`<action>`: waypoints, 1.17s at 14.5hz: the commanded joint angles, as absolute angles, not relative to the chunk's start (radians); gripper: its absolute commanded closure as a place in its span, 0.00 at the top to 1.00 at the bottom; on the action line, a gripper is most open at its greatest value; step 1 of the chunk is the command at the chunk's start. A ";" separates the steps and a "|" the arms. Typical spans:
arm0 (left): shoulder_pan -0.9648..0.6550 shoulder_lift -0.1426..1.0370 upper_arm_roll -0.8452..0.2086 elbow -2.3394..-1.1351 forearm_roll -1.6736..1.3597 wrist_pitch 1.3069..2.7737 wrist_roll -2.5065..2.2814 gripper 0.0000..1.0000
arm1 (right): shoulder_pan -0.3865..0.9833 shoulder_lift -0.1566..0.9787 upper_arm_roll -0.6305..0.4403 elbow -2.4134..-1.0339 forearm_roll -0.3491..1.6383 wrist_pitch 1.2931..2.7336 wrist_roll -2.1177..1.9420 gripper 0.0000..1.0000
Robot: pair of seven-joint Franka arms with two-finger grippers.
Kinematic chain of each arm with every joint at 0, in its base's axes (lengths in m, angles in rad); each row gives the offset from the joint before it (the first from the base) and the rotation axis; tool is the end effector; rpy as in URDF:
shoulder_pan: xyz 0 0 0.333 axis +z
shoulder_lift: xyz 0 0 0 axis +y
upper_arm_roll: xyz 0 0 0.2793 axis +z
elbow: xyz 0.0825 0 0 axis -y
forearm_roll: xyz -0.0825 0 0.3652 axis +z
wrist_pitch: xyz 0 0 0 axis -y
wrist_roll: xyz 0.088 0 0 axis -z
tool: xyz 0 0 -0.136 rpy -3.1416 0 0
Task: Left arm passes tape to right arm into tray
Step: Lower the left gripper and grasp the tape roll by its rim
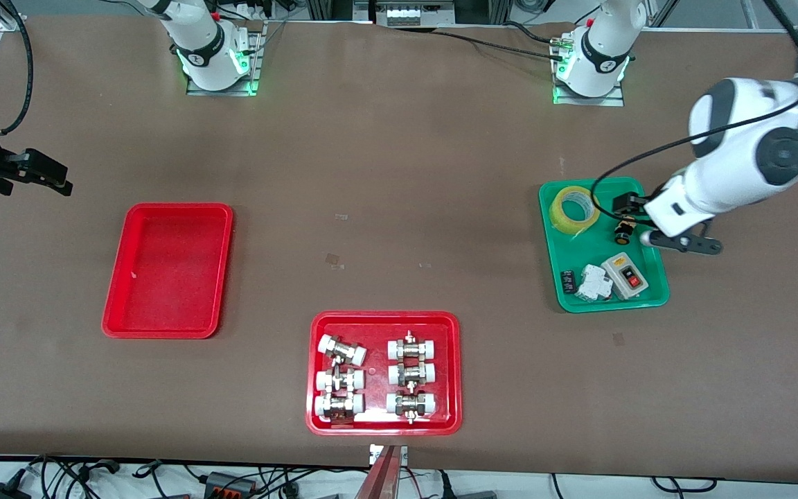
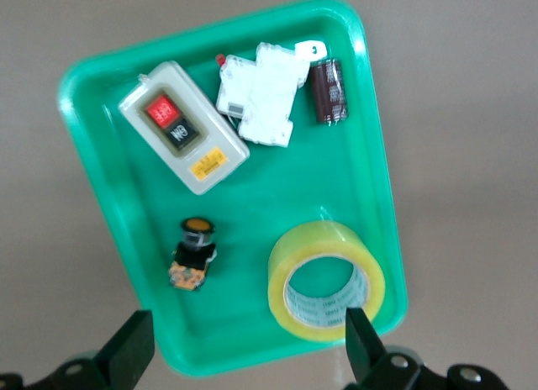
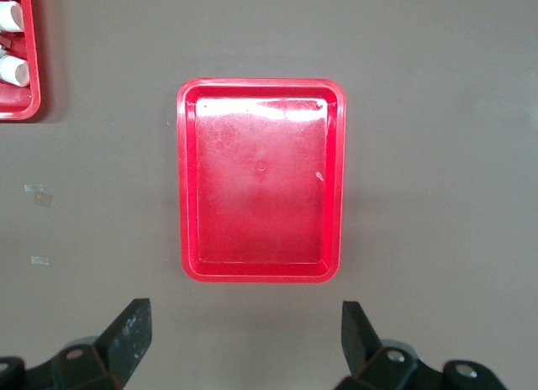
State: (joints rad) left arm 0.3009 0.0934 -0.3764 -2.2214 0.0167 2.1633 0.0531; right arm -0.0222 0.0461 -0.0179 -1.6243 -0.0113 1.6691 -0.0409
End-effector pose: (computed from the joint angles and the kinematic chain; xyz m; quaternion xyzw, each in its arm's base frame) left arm 0.4982 -0.0380 0.2723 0.9949 -0.0697 -0.0724 0.0098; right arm 0.5542 -0.0235 0.5179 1.0000 0.0010 -0.0009 0.0060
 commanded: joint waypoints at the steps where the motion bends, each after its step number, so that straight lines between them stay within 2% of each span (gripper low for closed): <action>1: 0.313 0.073 -0.382 -2.422 0.029 2.362 0.054 1.00 | -0.021 0.038 -0.020 -1.637 -0.020 1.678 -0.037 1.00; 8: 0.322 0.213 -0.379 -2.425 0.029 2.457 0.049 1.00 | -0.023 0.038 -0.021 -1.637 -0.021 1.677 -0.037 1.00; 11: 0.321 0.224 -0.379 -2.425 0.029 2.459 0.048 0.79 | -0.023 0.040 -0.021 -1.637 -0.023 1.678 -0.037 1.00; 12: 0.322 0.224 -0.379 -2.425 0.029 2.459 0.048 0.68 | -0.025 0.040 -0.021 -1.637 -0.023 1.678 -0.037 1.00; 14: 0.322 0.224 -0.379 -2.425 0.029 2.459 0.048 0.40 | -0.025 0.040 -0.021 -1.637 -0.025 1.678 -0.037 1.00; 15: 0.322 0.224 -0.379 -2.427 0.029 2.459 0.048 0.34 | -0.023 0.040 -0.021 -1.637 -0.026 1.680 -0.037 1.00; 17: 0.322 0.225 -0.379 -2.427 0.029 2.459 0.048 0.34 | -0.023 0.040 -0.023 -1.635 -0.026 1.683 -0.037 1.00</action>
